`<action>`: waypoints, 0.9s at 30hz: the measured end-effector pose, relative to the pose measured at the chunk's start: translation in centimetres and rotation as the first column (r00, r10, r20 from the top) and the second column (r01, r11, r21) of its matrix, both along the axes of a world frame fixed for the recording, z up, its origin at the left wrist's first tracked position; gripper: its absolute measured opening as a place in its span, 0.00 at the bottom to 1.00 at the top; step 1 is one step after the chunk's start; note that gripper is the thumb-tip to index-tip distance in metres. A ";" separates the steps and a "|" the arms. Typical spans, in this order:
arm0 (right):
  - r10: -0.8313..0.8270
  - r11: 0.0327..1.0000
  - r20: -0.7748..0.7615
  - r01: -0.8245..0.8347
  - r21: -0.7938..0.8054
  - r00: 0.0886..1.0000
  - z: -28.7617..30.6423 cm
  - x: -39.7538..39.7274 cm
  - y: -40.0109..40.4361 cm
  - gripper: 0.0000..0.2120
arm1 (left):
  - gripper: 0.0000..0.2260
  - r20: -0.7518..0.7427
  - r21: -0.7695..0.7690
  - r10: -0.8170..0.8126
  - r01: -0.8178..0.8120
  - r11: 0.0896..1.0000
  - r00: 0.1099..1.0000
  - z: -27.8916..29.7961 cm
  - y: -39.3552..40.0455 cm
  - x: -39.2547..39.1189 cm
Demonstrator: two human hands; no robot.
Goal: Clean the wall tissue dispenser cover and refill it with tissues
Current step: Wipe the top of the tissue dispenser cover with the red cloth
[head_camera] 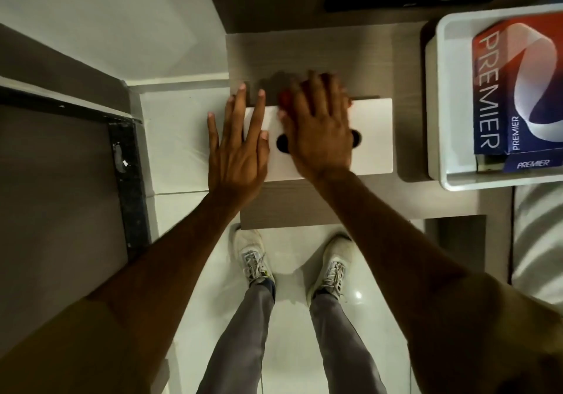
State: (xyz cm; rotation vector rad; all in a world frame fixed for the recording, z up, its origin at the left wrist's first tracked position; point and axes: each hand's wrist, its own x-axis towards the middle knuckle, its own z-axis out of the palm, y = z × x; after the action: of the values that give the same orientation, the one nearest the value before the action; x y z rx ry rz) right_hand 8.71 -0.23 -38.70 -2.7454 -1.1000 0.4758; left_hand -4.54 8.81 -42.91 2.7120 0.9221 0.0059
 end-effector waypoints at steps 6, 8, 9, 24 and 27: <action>0.012 1.000 -0.013 -0.012 -0.014 1.000 0.3 2.8 -4.8 0.28 | 0.26 -0.049 0.024 0.001 0.000 1.000 0.999 0.2 0.0 0.2; -0.113 0.994 -0.043 0.113 -0.002 0.993 0.7 4.1 -6.7 0.28 | 0.26 -0.043 0.031 0.016 -0.014 0.999 0.999 0.0 0.0 0.2; -0.158 0.987 -0.071 0.159 0.017 0.985 0.7 4.2 -7.6 0.28 | 0.26 -0.042 0.033 0.023 -0.022 0.999 0.999 -0.1 0.0 0.2; -0.169 0.957 -0.200 0.210 0.202 0.965 2.0 2.7 -8.2 0.34 | 0.26 -0.035 0.042 0.028 -0.027 0.999 0.999 -0.4 -0.2 0.2; -0.271 0.927 -0.267 0.325 0.188 0.925 2.4 0.6 -11.5 0.31 | 0.26 -0.037 0.041 0.030 -0.028 0.999 0.999 -0.6 -0.2 0.2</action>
State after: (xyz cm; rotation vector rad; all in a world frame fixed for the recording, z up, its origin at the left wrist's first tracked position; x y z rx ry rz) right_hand 9.31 -11.70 -36.33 -2.5109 -0.6187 0.5723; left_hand -4.34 8.65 -43.52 2.7445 0.9824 -0.0210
